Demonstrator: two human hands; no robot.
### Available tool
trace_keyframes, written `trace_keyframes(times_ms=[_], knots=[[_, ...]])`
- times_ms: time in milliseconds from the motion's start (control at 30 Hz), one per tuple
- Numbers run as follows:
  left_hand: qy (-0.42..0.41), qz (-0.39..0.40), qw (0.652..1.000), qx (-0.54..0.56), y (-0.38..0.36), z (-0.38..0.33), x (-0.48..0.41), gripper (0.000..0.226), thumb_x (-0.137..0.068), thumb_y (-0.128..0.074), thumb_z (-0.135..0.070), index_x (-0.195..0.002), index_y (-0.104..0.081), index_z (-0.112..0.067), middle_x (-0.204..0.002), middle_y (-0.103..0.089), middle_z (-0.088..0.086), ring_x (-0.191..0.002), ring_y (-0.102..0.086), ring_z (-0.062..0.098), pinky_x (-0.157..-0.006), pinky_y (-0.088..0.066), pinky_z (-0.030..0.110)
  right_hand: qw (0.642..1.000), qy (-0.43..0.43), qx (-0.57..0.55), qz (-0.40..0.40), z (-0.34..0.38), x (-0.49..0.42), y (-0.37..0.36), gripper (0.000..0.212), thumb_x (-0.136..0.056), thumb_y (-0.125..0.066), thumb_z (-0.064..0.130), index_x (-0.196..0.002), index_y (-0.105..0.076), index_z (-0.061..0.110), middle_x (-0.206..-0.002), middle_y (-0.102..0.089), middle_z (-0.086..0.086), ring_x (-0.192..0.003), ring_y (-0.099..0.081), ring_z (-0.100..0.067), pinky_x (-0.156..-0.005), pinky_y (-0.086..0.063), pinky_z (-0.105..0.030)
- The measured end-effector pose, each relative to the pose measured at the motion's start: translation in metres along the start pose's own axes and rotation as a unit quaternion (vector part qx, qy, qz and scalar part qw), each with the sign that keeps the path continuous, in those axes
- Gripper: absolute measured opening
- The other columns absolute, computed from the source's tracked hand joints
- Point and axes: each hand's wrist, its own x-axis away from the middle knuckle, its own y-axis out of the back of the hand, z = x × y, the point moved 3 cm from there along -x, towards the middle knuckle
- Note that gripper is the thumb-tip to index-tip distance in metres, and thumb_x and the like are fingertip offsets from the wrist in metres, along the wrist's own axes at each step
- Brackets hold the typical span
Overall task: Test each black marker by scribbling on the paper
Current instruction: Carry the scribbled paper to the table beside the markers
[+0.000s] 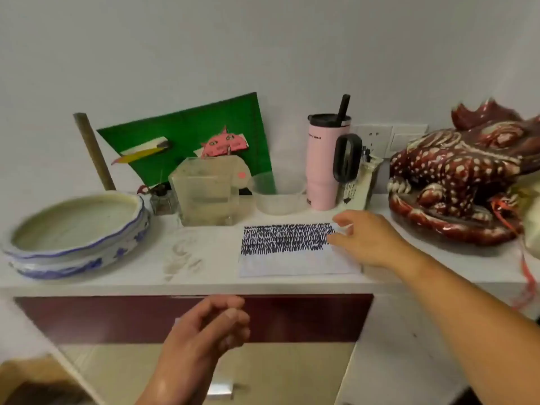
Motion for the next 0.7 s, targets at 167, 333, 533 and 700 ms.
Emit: trace_keyframes(times_ms=[167, 333, 533, 700], knots=[[-0.008, 0.033, 0.999, -0.035, -0.005, -0.001, -0.003, 0.021, -0.072, -0.081, -0.013, -0.092, -0.076, -0.012, -0.085, -0.068, 0.015, -0.074, -0.065, 0.022, -0.070, -0.058, 0.028, 0.993, -0.017, 0.049, 0.107, 0.001, -0.036, -0.012, 0.095, -0.078, -0.079, 0.056, -0.154, -0.041, 0.014, -0.151, -0.053, -0.006, -0.134, -0.053, -0.025, -0.104, -0.040, -0.028], [-0.001, 0.017, 0.999, -0.037, -0.007, 0.004, 0.007, 0.018, -0.078, -0.072, -0.018, -0.095, -0.075, -0.012, -0.085, -0.068, 0.013, -0.072, -0.065, 0.021, -0.072, -0.052, 0.031, 0.992, -0.031, 0.042, 0.111, -0.007, -0.046, -0.013, 0.068, -0.068, -0.089, 0.052, -0.120, -0.070, 0.011, -0.124, -0.070, -0.008, -0.108, -0.063, -0.025, -0.095, -0.050, -0.033], [0.013, -0.001, 0.999, -0.050, -0.011, 0.013, 0.019, 0.020, -0.077, -0.075, -0.022, -0.096, -0.074, -0.013, -0.086, -0.069, 0.013, -0.074, -0.066, 0.022, -0.075, -0.050, 0.036, 0.999, -0.012, -0.005, 0.050, -0.014, -0.028, -0.008, 0.056, -0.063, -0.093, 0.045, -0.100, -0.069, 0.011, -0.105, -0.070, -0.006, -0.094, -0.063, -0.026, -0.074, -0.050, -0.036], [0.023, -0.008, 0.998, -0.056, -0.018, 0.023, 0.028, 0.026, -0.074, -0.074, -0.027, -0.096, -0.075, -0.014, -0.087, -0.069, 0.013, -0.074, -0.067, 0.023, -0.074, -0.050, 0.036, 0.978, -0.034, -0.205, -0.008, -0.040, 0.021, 0.022, 0.053, -0.065, -0.095, 0.024, -0.107, -0.063, 0.024, -0.102, -0.066, 0.008, -0.088, -0.065, -0.011, -0.064, -0.049, -0.025]])
